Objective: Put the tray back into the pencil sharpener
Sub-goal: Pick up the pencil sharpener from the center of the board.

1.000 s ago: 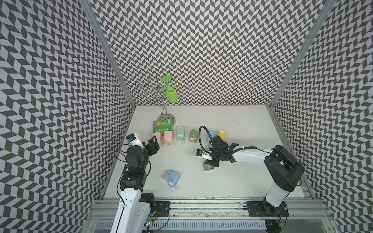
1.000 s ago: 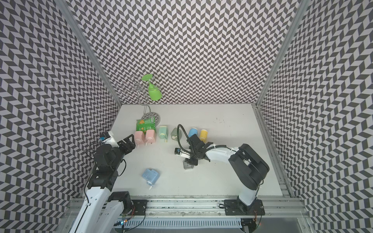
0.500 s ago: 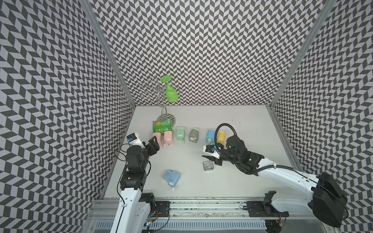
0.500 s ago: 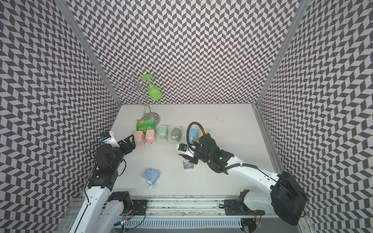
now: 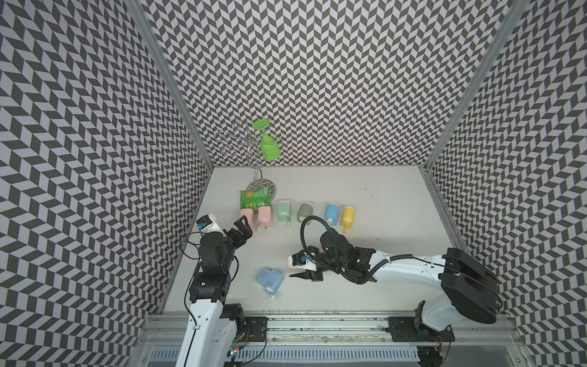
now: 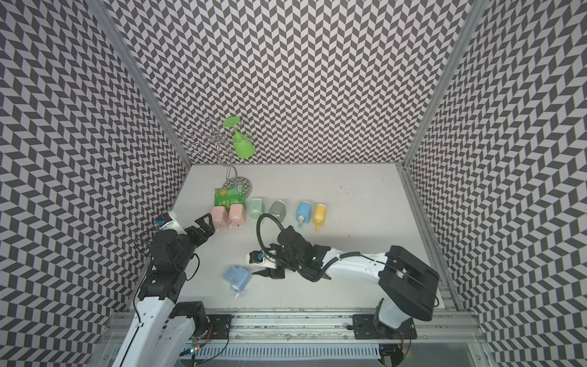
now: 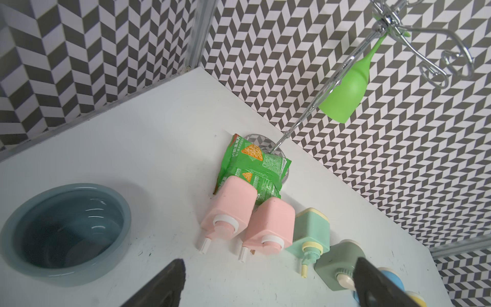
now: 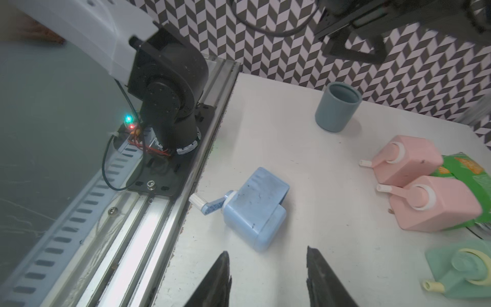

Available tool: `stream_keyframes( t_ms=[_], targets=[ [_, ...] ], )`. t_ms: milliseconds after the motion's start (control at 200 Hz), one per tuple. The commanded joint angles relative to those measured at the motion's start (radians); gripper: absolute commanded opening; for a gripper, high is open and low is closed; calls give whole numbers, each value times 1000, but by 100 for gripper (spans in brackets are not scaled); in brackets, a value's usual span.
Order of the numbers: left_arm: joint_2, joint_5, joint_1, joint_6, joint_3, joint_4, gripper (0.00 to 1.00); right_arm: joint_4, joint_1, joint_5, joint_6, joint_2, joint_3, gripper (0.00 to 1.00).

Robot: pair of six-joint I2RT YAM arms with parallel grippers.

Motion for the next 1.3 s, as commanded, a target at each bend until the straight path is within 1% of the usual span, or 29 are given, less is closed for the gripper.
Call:
stream_keyframes(
  t_ms=[0,35,100,180,335,451,521,601,616,661,751,936,1137,1297],
  targets=[
    [-5,-110,5,0,57,-78,100,102,79,160,-15,16,-1,47],
    [2,-107,5,22,66,-78,100,126,112,217,-15,12,-11,47],
    [16,-107,6,26,79,-83,100,206,162,295,-37,4,-52,47],
    [30,-93,6,27,79,-75,100,281,217,348,-105,4,-101,47],
    [35,-92,6,19,77,-65,100,283,305,445,-257,62,-96,47],
    [25,-110,6,11,78,-74,100,265,332,494,-337,130,-55,47],
    [16,-114,6,14,76,-77,100,262,343,508,-368,162,-31,47],
    [10,-119,6,18,78,-80,100,257,346,509,-370,194,-8,47],
    [12,-120,6,18,78,-81,100,257,346,511,-395,200,-4,47],
    [12,-120,7,17,77,-85,100,256,349,518,-405,215,9,47],
    [13,-120,6,19,76,-83,100,251,351,549,-427,239,28,46],
    [21,-124,6,47,83,-74,100,230,352,564,-489,274,51,41],
    [17,-123,7,47,79,-70,100,227,354,567,-520,308,84,35],
    [15,-123,6,53,77,-72,100,231,353,574,-544,332,100,28]
  ],
)
